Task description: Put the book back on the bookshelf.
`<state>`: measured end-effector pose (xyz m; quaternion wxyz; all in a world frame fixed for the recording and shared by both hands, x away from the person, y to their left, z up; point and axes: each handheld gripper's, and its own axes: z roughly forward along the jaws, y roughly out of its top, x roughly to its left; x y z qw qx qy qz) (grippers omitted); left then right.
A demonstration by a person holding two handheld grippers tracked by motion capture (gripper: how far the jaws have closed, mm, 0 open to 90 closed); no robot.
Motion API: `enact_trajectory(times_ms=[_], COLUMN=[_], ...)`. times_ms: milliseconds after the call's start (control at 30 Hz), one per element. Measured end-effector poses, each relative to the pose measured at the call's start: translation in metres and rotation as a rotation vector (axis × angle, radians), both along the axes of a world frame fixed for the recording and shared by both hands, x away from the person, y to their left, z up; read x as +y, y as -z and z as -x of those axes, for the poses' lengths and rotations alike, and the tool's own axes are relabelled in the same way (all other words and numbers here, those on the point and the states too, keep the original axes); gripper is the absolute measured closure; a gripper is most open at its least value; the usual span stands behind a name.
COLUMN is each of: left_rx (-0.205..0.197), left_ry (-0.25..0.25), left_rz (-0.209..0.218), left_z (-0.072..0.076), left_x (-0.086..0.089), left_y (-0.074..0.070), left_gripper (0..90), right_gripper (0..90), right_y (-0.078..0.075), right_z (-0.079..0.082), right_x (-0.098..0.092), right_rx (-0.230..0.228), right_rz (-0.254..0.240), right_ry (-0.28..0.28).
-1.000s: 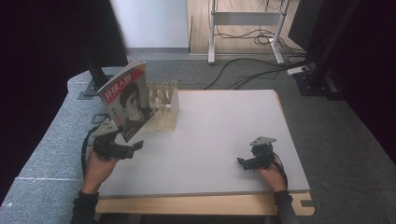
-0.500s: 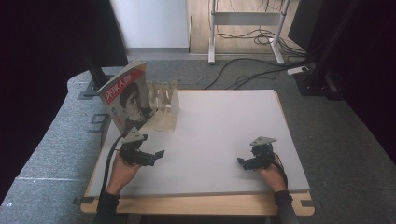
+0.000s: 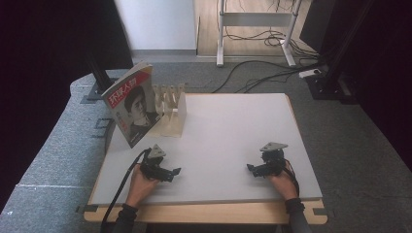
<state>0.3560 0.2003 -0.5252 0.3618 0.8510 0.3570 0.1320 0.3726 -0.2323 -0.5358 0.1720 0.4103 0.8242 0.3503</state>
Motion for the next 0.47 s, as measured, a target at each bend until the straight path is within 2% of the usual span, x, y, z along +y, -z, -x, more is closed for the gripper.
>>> enact_trajectory(times_ms=[100,233,467], left_rx=[0.009,0.029,0.028], left_ry=[-0.007,-0.010,-0.008], left_rz=[-0.075,-0.064,-0.066], left_z=[-0.0012,-0.0028,-0.0025], left_x=[-0.0078,-0.0070,-0.0071], left_y=[0.0024,0.0032,0.0035], left_gripper=[0.0,0.0,0.0], right_gripper=[0.0,0.0,0.0], right_y=[0.0000,0.0001,0.0006], right_z=[0.0000,0.0001,0.0010], right_x=[-0.0001,-0.0003,-0.0003], right_rx=[0.000,0.000,0.001], right_rz=[0.000,0.001,-0.004], right_ry=[0.000,-0.001,0.002])
